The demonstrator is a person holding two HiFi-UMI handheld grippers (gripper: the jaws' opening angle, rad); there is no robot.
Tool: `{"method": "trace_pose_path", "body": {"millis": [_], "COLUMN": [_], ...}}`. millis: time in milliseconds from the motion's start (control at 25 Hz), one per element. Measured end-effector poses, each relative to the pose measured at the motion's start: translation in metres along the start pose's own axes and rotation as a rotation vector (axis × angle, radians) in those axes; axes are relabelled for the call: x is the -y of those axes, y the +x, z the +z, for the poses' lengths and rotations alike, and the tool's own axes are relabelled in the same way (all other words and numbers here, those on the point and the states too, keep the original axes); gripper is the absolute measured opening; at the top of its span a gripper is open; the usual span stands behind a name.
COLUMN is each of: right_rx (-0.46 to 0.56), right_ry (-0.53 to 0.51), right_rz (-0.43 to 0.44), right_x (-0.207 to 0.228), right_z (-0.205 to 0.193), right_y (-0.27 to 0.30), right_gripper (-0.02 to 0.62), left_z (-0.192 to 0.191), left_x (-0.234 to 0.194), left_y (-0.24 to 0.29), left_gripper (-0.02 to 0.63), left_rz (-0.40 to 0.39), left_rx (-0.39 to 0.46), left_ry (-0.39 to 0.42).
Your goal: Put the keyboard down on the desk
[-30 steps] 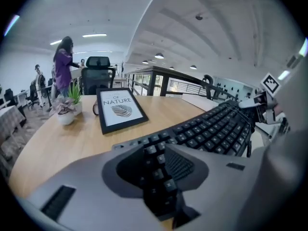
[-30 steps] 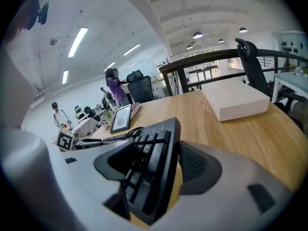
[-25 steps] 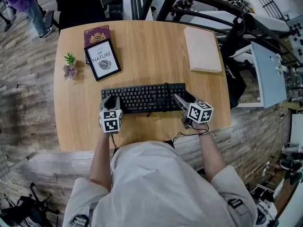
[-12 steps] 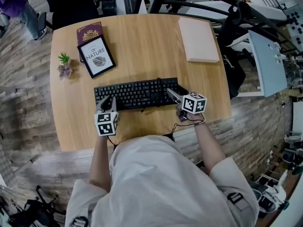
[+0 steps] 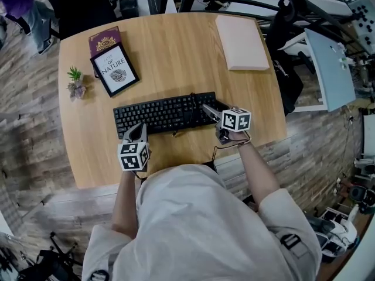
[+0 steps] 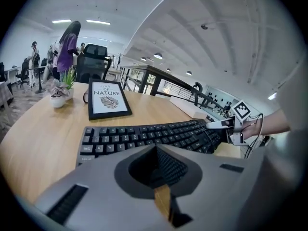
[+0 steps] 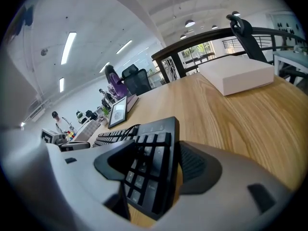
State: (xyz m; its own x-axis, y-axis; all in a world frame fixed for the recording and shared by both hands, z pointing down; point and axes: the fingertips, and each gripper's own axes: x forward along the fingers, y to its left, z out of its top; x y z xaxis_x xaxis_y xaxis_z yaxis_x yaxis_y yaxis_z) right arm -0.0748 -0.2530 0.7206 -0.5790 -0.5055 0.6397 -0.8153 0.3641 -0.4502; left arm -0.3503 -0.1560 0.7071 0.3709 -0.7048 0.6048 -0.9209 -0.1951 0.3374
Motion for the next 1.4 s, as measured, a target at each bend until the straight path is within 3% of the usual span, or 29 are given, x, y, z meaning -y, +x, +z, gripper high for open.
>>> {"method": "trace_pose_path", "body": {"millis": [240, 320, 520, 880, 1120, 1240, 1400], "right_rx": [-0.021, 0.012, 0.029, -0.019, -0.044, -0.060, -0.065], "right_ry": [-0.018, -0.021, -0.051, -0.125, -0.211, -0.278, -0.303], "right_rz": [-0.038, -0.040, -0.043, -0.073, -0.107, -0.134, -0.123], "right_x": [0.010, 0.010, 0.005, -0.006, -0.016, -0.015, -0.019], "right_z": [0.001, 0.011, 0.025, 0.006, -0.008, -0.017, -0.030], "right_y": [0.008, 0.008, 0.013, 0.015, 0.012, 0.009, 0.000], "right_gripper": [0.271, 0.193, 0.218, 0.210, 0.121, 0.013, 0.005], "left_z": [-0.005, -0.006, -0.006, -0.007, -0.003, -0.002, -0.005], "left_x": [0.002, 0.003, 0.007, 0.012, 0.029, 0.038, 0.050], "left_y": [0.004, 0.005, 0.005, 0.007, 0.014, 0.019, 0.020], "left_gripper": [0.011, 0.011, 0.011, 0.011, 0.011, 0.011, 0.011], "left_rz": [-0.011, -0.014, -0.022, -0.025, -0.073, -0.076, -0.068], "left_rx": [-0.026, -0.028, -0.032, -0.045, -0.057, -0.057, -0.063], "left_ry": [0.012, 0.010, 0.010, 0.005, -0.008, -0.005, -0.050]}}
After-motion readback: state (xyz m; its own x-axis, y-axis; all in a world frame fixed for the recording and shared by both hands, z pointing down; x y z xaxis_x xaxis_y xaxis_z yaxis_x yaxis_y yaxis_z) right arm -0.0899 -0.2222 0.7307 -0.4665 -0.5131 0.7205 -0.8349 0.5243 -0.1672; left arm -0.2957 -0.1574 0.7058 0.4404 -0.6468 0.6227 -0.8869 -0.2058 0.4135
